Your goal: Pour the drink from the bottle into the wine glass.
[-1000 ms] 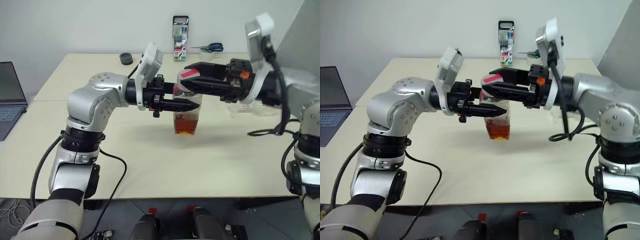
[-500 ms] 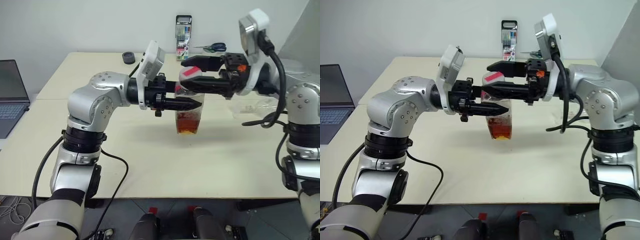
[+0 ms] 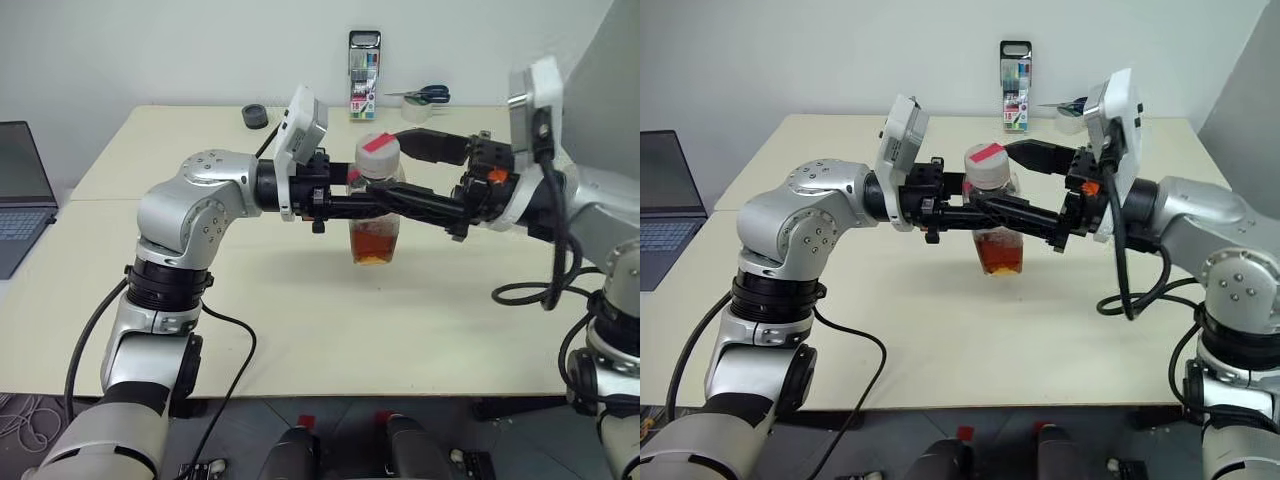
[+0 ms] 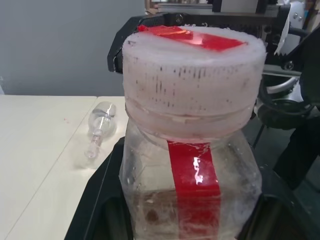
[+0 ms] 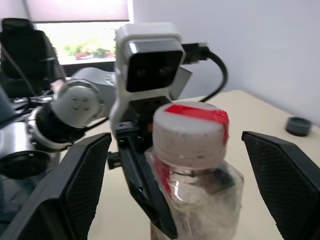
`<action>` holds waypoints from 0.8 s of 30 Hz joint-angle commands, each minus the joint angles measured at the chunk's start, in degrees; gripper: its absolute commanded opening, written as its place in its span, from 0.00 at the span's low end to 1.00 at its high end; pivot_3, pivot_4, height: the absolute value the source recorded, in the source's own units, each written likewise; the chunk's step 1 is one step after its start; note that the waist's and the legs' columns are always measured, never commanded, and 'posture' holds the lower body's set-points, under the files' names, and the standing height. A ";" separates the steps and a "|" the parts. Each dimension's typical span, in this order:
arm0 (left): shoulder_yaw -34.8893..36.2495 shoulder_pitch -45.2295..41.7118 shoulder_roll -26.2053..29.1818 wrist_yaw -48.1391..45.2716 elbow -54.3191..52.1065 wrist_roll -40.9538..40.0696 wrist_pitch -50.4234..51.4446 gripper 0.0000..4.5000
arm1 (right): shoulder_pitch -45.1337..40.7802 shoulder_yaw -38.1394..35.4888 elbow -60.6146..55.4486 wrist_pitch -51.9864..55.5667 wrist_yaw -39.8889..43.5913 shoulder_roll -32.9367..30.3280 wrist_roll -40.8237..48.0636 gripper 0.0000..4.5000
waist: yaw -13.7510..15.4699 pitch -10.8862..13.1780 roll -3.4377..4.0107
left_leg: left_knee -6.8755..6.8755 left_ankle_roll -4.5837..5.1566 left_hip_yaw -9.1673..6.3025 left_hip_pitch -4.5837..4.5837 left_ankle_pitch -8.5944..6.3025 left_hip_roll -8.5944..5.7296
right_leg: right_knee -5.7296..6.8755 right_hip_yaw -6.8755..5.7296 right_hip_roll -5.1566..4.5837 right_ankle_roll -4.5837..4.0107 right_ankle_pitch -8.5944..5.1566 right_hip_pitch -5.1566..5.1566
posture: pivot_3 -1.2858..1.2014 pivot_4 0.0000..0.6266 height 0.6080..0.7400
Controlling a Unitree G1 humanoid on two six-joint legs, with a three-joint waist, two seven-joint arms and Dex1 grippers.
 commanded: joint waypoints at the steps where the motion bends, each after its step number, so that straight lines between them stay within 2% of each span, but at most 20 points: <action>1: 1.40 -1.13 -0.60 0.43 -0.52 0.04 -1.82 0.44 | -1.01 1.17 -2.31 -2.76 -3.94 1.52 -2.10 0.99 | -0.03 0.00 0.00 | 0.00 0.00 0.00 0.01 0.00 0.00 | 0.01 0.00 0.01 0.00 0.00 0.00 | 0.52 0.24 1.00; 7: 1.17 -0.62 -0.79 0.62 -1.33 -0.03 -1.88 0.44 | -2.21 3.89 -0.72 -6.07 -5.59 3.10 -6.33 0.99 | -0.09 0.00 0.00 | 0.00 0.00 0.01 0.01 0.00 0.00 | 0.00 -0.03 0.02 0.00 0.00 0.00 | 0.52 0.24 1.00; 14: 1.20 0.36 -0.45 1.04 -3.01 -0.45 -1.17 0.44 | -2.32 4.40 0.63 -7.87 -5.37 3.70 -7.36 0.99 | -0.10 0.00 0.00 | -0.01 0.00 0.02 0.01 0.00 0.01 | 0.00 -0.03 0.02 0.00 0.00 0.00 | 0.52 0.24 1.00; 24: 1.24 0.19 -0.26 0.87 -2.85 -0.18 -1.45 0.44 | -1.23 2.95 2.36 -8.66 -3.64 0.83 -7.82 0.99 | -0.09 0.00 0.00 | -0.01 0.00 0.02 0.01 0.00 0.00 | 0.00 -0.04 0.03 0.00 0.00 0.00 | 0.52 0.24 1.00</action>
